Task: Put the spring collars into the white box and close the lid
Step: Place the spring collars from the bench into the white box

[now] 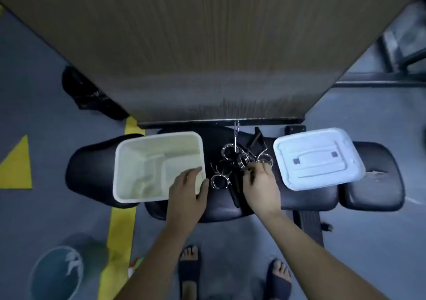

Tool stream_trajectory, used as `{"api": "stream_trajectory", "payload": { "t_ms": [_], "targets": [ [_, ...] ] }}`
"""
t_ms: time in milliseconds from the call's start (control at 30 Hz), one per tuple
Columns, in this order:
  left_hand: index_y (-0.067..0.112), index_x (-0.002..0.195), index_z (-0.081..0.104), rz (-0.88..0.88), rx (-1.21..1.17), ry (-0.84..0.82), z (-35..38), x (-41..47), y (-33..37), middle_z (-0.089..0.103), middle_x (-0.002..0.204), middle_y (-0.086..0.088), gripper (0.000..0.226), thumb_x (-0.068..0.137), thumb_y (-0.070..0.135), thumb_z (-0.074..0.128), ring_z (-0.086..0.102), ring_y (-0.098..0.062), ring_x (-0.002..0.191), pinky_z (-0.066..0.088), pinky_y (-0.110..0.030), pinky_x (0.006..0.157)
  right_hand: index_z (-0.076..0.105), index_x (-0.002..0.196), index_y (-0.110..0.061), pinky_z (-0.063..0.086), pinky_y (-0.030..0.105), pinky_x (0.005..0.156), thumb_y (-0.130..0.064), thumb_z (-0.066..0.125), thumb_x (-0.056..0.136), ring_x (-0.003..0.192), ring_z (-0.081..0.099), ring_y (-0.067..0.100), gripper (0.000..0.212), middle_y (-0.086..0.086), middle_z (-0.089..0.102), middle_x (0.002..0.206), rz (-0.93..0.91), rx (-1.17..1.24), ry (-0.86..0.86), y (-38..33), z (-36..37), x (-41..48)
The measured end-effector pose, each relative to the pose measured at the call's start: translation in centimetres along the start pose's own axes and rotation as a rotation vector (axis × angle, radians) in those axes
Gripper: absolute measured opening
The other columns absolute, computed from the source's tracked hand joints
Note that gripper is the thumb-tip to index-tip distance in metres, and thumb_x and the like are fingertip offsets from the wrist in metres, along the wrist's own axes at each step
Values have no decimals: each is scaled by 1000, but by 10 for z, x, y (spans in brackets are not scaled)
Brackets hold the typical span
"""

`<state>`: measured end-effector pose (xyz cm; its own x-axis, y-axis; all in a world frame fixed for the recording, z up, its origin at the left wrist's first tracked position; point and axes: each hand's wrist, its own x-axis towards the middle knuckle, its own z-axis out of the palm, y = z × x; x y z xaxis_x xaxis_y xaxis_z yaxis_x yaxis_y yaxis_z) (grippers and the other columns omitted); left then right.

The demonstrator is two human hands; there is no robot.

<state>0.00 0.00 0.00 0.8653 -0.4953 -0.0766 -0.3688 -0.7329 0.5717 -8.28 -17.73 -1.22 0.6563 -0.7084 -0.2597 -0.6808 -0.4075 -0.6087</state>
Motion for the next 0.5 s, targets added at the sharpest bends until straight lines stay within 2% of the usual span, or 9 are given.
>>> {"api": "stream_trajectory", "payload": {
  "t_ms": [167,233,300,400,500],
  "targets": [
    [17,138,46,42,266,69,56,6,-33,65,115,-4,49,96,41,51,61,-26,102,45,-48,97,64,109,-8,48,46,84,-20,65,84,104,53,37,27,13,59,113,-148,-242,99,51,65,21],
    [14,141,42,88,356,101,70,5,-41,70,92,-2,53,95,37,53,66,-24,84,48,-43,87,66,106,-10,47,46,77,-22,70,80,100,53,39,29,14,60,111,-204,-365,153,61,84,26],
    [11,141,41,139,426,139,77,7,-48,68,71,-2,55,92,31,57,64,-26,65,47,-41,71,66,104,-11,46,45,73,-17,72,77,96,53,38,29,14,60,110,-236,-374,229,66,97,29],
    [6,136,47,242,501,203,85,7,-58,59,58,-6,63,80,19,72,58,-28,52,47,-39,58,67,102,-11,46,44,71,-14,71,77,94,54,38,25,14,60,110,-284,-342,324,73,109,26],
    [4,132,54,259,625,206,82,9,-57,57,54,-5,66,71,13,76,57,-28,46,45,-35,55,67,102,-11,46,44,72,-16,70,79,94,54,37,24,13,60,108,-319,-309,366,77,112,17]
  ]
}}
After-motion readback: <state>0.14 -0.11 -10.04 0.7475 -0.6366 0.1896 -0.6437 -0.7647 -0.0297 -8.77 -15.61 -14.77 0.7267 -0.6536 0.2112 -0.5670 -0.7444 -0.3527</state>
